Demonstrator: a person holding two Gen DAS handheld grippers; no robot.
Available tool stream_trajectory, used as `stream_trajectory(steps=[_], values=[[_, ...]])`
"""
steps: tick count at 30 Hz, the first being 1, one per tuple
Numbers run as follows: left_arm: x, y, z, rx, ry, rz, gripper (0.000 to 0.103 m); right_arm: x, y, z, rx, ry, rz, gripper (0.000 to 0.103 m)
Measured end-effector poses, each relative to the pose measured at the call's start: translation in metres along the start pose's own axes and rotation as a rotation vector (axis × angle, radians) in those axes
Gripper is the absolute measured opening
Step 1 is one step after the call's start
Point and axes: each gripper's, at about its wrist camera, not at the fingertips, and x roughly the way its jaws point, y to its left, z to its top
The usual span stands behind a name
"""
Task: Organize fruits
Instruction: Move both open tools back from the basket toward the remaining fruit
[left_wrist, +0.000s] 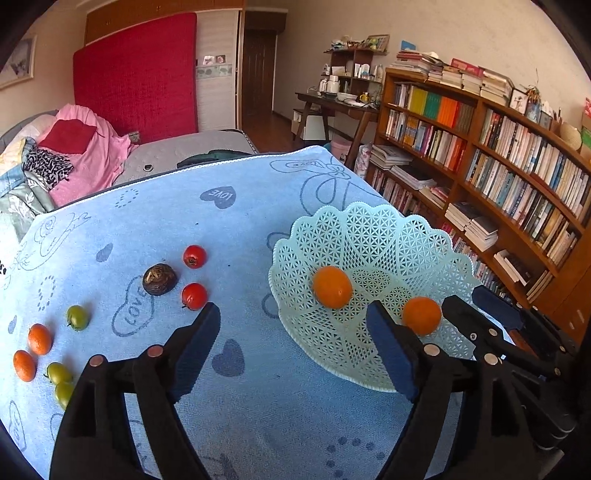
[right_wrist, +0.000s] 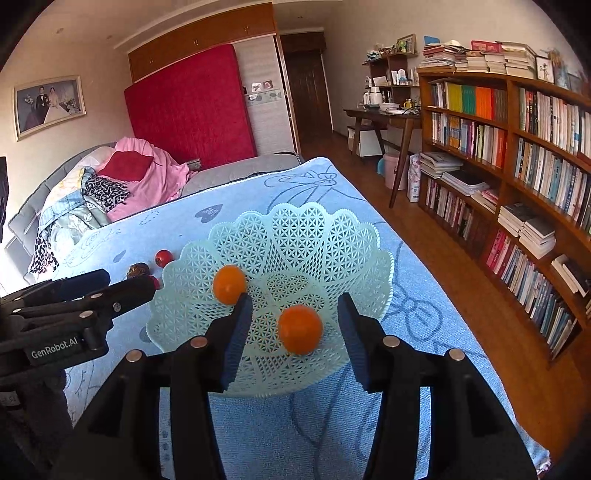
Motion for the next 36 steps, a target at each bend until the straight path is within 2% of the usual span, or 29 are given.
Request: stream_trajectory(steps=[2,3,4,6,10,16,22,27,31,36], values=[[-0.004,0.004,0.0,-0.009,-0.012,0.022,0.086,-0.004,0.001,0.001,0.005,-0.01,0.004,0.05],[-0.006,0.006,0.0,-0.012,-0.022,0.034,0.088,-0.006,0.001,0.002,0.008,-0.017,0.006,0.054],[-0.009,0.008,-0.001,-0.016,-0.033,0.046,0.092,-0.008,0.001,0.002,0.012,-0.028,0.008,0.063],[-0.016,0.013,-0.002,-0.022,-0.059,0.069,0.094,-0.013,0.004,0.003,0.014,-0.046,0.011,0.068],[-0.026,0.025,-0.003,-0.029,-0.093,0.128,0.095,-0.019,0.009,0.005,0.016,-0.059,0.023,0.07],[-0.037,0.053,-0.008,-0.063,-0.088,0.202,0.095,-0.025,0.024,0.007,-0.007,-0.063,0.052,0.072],[-0.047,0.084,-0.019,-0.086,-0.088,0.326,0.095,-0.026,0.042,0.008,-0.031,-0.06,0.084,0.077],[-0.058,0.113,-0.032,-0.122,-0.078,0.373,0.095,-0.024,0.062,0.007,-0.062,-0.04,0.121,0.077],[-0.068,0.136,-0.045,-0.142,-0.058,0.416,0.095,-0.019,0.08,0.005,-0.079,-0.005,0.172,0.077],[-0.082,0.161,-0.063,-0.161,-0.044,0.462,0.095,-0.002,0.108,0.001,-0.084,0.09,0.266,0.077]])
